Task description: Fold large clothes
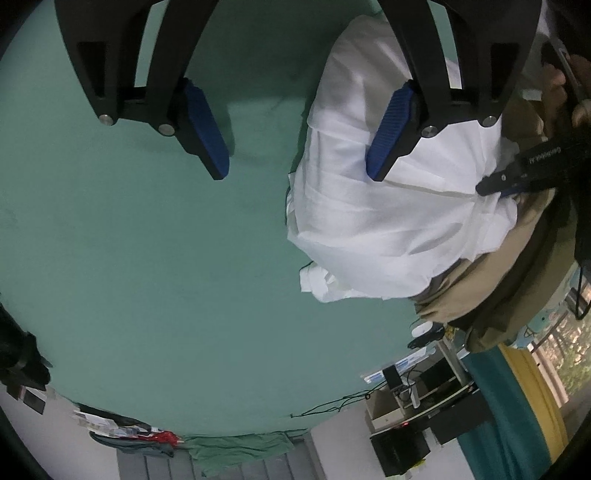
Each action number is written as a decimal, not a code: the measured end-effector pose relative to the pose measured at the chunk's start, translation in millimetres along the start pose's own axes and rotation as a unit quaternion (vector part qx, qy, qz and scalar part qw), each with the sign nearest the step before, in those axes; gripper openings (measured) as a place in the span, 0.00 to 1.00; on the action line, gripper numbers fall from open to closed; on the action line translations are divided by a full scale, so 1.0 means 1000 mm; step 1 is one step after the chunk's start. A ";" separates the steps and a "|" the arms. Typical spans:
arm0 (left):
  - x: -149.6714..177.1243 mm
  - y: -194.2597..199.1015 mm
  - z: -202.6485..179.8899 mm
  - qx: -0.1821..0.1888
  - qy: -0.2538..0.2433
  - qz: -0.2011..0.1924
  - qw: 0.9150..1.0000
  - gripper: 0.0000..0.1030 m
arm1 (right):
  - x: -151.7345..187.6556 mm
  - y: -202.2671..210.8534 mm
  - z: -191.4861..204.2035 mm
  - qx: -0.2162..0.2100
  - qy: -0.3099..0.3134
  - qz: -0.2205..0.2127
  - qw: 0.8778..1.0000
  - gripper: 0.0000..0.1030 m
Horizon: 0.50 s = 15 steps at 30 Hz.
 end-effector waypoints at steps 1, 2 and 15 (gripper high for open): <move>0.001 0.003 -0.002 -0.003 0.000 -0.003 1.000 0.33 | 0.000 0.003 -0.001 0.002 -0.001 -0.001 1.000 0.75; 0.002 0.007 -0.004 -0.006 -0.001 -0.006 1.000 0.35 | 0.000 0.006 -0.001 0.005 -0.002 -0.002 1.000 0.75; 0.015 0.072 -0.047 -0.012 -0.020 -0.046 0.999 0.49 | 0.014 0.056 -0.016 0.021 -0.007 -0.005 1.000 0.75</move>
Point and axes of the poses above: each gripper's, at about its wrist camera, not at the fingertips, and y roughly against the way its jaws point, z to its left, x to its underside, the point moved 2 cm from there along -y, roughly the way its jaws point, and after that the axes turned 6 degrees about x, right-handed, at the moved point
